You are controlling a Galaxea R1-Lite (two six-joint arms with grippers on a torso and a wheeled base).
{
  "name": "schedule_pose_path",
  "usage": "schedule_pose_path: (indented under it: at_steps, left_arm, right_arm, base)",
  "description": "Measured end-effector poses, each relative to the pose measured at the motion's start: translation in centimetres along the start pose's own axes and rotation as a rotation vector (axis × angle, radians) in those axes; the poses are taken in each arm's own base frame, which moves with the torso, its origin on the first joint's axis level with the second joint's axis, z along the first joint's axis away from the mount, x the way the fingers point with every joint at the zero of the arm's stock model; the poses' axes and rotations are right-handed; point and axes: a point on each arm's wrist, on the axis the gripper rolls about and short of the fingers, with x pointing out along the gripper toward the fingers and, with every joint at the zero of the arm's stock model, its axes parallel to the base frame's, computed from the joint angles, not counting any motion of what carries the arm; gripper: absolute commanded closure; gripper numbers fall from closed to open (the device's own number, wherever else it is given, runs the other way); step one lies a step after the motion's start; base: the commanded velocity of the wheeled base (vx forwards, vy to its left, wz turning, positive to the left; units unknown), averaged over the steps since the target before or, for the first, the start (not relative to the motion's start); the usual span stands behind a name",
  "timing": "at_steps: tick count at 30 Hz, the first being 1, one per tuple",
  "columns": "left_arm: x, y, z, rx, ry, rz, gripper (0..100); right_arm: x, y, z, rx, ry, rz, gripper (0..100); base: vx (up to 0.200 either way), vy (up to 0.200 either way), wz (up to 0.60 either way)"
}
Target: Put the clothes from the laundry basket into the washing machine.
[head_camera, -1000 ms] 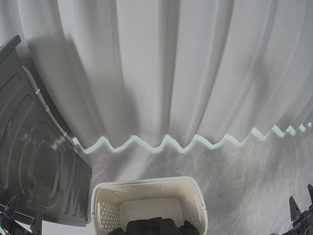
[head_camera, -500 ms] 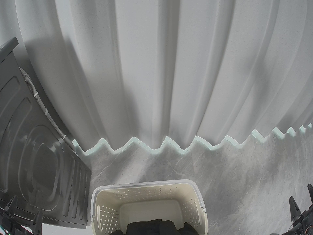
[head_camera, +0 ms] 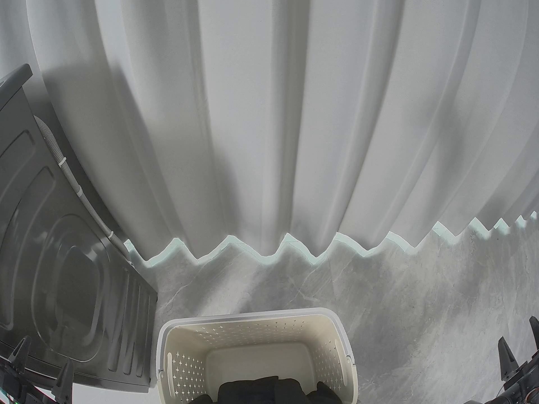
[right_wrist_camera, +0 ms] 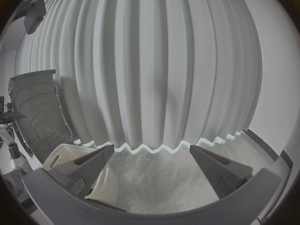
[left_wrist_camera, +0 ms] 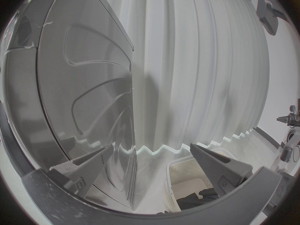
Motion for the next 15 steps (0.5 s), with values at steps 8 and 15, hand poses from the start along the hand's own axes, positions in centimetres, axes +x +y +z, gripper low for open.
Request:
schedule_pose_path:
  at_steps: [8,15]
  left_arm:
    - [0.0,0.0,0.0,-0.001,0.0,0.001,0]
    - [0.0,0.0,0.0,-0.001,0.001,0.001,0]
  right_arm:
    - [0.0,0.0,0.0,0.0,0.0,0.0,0]
    - [0.0,0.0,0.0,0.0,0.0,0.0,0]
  base:
    - [0.0,0.0,0.0]
    - [0.0,0.0,0.0]
